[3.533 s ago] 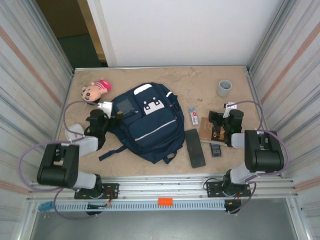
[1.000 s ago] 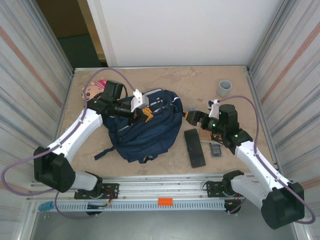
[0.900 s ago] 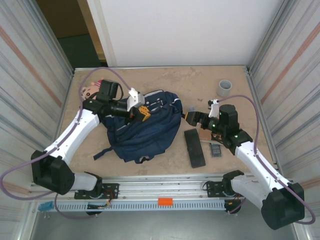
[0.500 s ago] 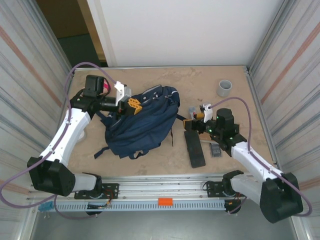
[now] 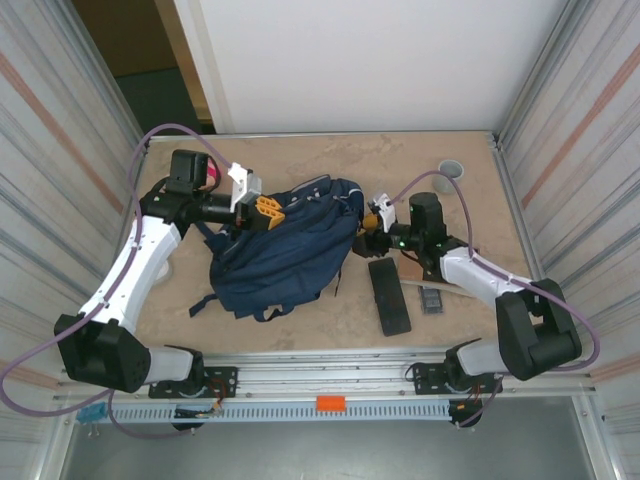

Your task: Pack the student bag

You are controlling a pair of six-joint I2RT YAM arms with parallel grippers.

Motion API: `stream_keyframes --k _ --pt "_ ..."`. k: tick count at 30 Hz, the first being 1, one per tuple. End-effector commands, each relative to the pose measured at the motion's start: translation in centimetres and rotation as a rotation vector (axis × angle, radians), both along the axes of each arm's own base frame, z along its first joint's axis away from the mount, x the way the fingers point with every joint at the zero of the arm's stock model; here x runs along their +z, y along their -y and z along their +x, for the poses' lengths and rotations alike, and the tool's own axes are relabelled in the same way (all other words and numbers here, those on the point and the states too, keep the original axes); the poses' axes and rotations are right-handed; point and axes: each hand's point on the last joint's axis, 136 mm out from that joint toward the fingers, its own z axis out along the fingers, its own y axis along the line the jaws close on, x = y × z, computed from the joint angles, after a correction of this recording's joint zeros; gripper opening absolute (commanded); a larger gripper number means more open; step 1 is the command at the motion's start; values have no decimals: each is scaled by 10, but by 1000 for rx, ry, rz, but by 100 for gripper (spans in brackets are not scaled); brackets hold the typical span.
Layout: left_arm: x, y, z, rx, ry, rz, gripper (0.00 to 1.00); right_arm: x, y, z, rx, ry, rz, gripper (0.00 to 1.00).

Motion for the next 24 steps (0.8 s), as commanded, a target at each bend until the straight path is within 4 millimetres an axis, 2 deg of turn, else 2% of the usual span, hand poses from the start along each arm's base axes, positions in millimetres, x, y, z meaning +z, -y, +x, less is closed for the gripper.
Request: stream_keyframes --k 1,8,15,24 --pt "41 -2 -16 -49 176 -67 0 6 -13 -21 151 -20 39 60" --pt "24 -7 -11 11 197 -9 0 18 -10 -35 207 -37 61 42" --pt "18 -9 -5 52 205 13 0 29 -4 -37 204 -29 90 34" --pt "12 -10 1 82 205 30 0 30 4 -37 192 -63 97 1"
